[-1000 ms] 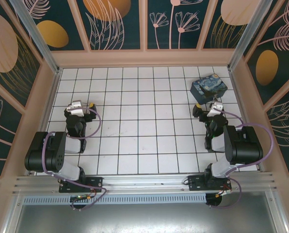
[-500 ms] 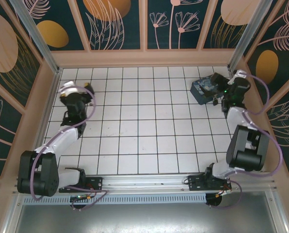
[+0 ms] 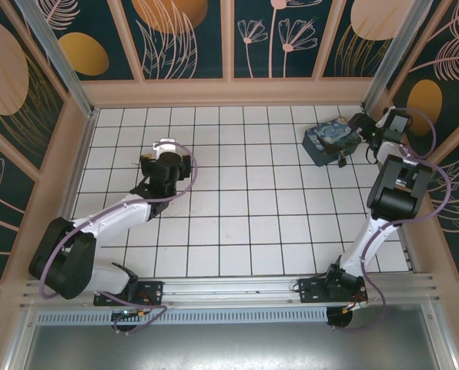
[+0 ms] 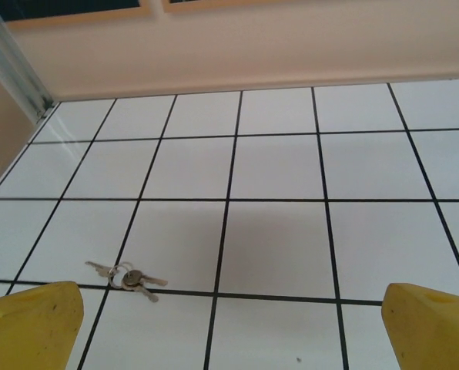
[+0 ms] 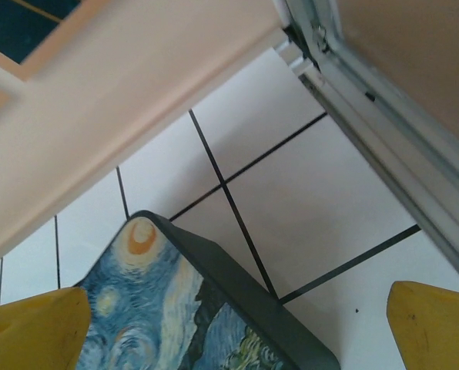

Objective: Unlock the padlock with the key

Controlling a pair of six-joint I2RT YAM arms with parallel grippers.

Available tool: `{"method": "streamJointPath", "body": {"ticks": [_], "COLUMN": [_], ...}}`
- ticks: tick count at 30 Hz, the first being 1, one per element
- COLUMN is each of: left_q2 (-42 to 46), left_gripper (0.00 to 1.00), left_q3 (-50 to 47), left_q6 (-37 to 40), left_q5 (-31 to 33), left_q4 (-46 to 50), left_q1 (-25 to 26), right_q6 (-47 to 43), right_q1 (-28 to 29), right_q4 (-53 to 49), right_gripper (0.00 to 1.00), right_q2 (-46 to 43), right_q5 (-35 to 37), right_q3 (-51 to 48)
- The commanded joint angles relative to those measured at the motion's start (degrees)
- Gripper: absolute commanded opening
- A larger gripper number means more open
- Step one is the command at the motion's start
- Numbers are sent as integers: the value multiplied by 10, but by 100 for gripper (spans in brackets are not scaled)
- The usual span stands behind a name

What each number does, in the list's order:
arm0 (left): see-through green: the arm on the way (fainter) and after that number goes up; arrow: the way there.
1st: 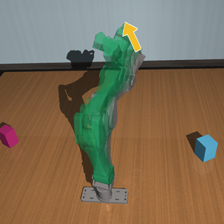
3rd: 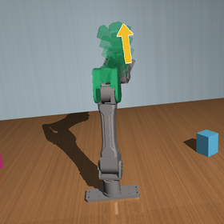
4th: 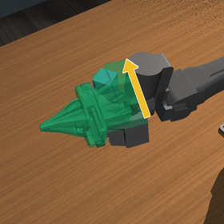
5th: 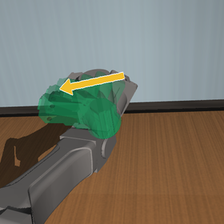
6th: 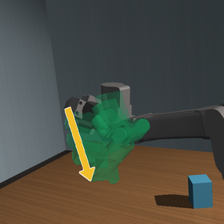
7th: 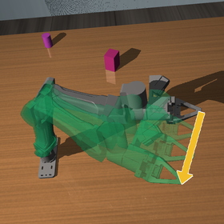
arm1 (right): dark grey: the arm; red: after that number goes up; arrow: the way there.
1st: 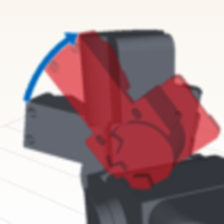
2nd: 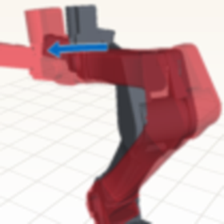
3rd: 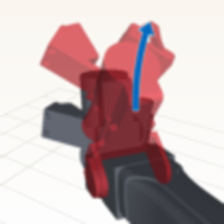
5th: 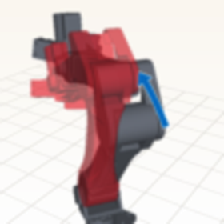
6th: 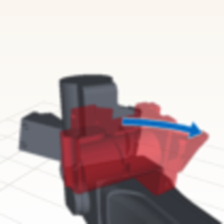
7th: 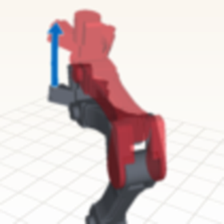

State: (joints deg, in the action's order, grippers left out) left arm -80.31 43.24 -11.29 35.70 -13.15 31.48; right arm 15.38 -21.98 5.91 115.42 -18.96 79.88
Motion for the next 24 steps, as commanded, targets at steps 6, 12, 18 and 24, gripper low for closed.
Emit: {"method": "streamJointPath", "body": {"ticks": [6, 12, 18, 24], "left_q2": [-70, -138, -160, -226], "left_gripper": [98, 97, 96, 97], "left_q3": [55, 115, 157, 265], "left_q6": [27, 33, 21, -98], "left_q5": [-52, -94, -136, -192], "left_q4": [41, 50, 45, 128], "left_q1": [50, 59, 58, 58], "right_q6": [-16, -55, -86, -102], "right_q1": [9, 20, 43, 126], "right_q4": [4, 9, 0, -10], "right_gripper": [99, 94, 89, 89], "right_q2": [63, 84, 61, -12], "right_q5": [-37, -108, -189, -185], "right_q3": [72, 75, 40, -45]}}
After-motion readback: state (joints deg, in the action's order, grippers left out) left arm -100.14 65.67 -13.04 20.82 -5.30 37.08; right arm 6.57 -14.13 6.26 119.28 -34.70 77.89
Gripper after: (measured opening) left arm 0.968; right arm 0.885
